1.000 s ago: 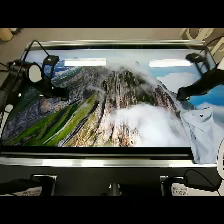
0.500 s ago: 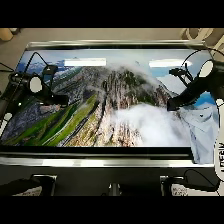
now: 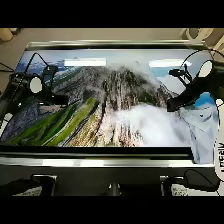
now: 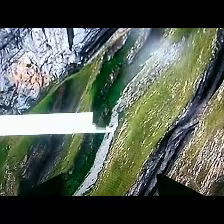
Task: Fold the shirts.
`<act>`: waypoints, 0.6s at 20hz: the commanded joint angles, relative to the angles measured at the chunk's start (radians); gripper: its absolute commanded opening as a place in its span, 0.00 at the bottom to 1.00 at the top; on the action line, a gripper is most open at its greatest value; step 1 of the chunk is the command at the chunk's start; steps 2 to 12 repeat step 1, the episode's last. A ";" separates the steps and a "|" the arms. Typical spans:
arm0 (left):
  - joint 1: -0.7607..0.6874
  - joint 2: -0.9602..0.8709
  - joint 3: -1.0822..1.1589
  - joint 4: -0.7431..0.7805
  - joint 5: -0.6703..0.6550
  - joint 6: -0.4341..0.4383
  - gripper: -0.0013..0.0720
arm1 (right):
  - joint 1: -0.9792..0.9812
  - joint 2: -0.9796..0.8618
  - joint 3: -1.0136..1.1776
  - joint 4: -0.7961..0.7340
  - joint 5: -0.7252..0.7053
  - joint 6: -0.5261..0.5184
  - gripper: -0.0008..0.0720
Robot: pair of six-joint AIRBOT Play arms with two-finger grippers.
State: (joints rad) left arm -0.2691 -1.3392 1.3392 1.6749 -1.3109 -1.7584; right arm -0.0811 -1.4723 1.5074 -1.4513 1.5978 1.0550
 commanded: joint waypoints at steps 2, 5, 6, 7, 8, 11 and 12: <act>0.001 0.001 0.000 0.000 0.000 0.000 0.94 | 0.001 -0.001 0.000 0.000 0.000 0.000 0.84; 0.001 0.001 0.000 0.000 0.000 0.000 0.94 | 0.001 -0.001 0.000 0.000 0.000 0.000 0.84; 0.001 0.001 0.000 0.000 0.000 0.000 0.94 | 0.001 -0.001 0.000 0.000 0.000 0.000 0.84; 0.001 0.001 0.000 0.000 0.000 0.000 0.94 | 0.001 -0.001 0.000 0.000 0.000 0.000 0.84; 0.001 0.001 0.000 0.000 0.000 0.000 0.94 | 0.001 -0.001 0.000 0.000 0.000 0.000 0.84; 0.001 0.001 0.000 0.000 0.000 0.000 0.94 | 0.001 -0.001 0.000 0.000 0.000 0.000 0.84; 0.001 0.001 0.000 0.000 0.000 0.000 0.94 | 0.001 -0.001 0.000 0.000 0.000 0.000 0.84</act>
